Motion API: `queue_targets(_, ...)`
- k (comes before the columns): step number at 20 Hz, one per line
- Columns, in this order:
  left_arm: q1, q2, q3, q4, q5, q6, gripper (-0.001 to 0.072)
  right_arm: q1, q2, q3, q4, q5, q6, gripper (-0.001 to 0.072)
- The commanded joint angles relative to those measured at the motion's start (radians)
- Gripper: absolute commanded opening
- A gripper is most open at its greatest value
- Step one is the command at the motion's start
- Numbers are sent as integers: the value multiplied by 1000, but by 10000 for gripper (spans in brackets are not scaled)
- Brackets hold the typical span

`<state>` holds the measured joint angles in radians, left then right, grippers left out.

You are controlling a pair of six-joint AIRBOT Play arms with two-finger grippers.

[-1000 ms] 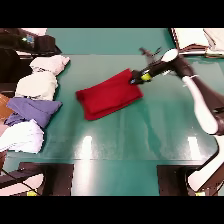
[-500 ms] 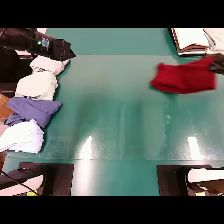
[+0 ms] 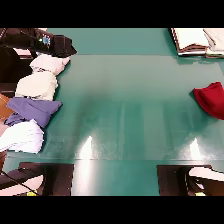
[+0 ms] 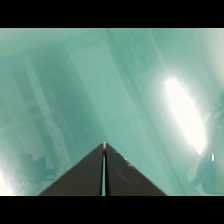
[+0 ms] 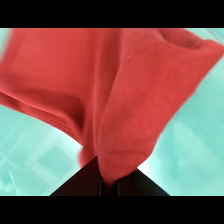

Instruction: Fold the shirts.

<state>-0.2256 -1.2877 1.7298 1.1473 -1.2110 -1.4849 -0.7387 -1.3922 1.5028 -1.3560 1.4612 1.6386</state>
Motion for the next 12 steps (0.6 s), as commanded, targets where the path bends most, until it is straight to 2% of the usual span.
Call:
queue_targets(1, 0, 0, 0, 0, 7, -4, 22, -30, 111, -181, -58, 5, 14, 18)
queue_targets(4, 0, 0, 0, 0, 6, -4, 23, -15, 190, -306, -59, 27, 14, 35)
queue_targets(5, 0, 0, 0, 0, 3, -3, 23, -15, 211, -342, -60, 27, 14, 192)
queue_targets(6, 0, 0, 0, 0, -3, 0, 23, -16, 227, -369, -60, 32, 13, 420)
queue_targets(7, 0, 0, 0, 1, -7, 0, 23, -23, 243, -388, -62, 39, 3, 535)
queue_targets(12, 0, 0, 0, 0, -9, 0, 23, -70, 366, -396, -11, 31, -8, 531)
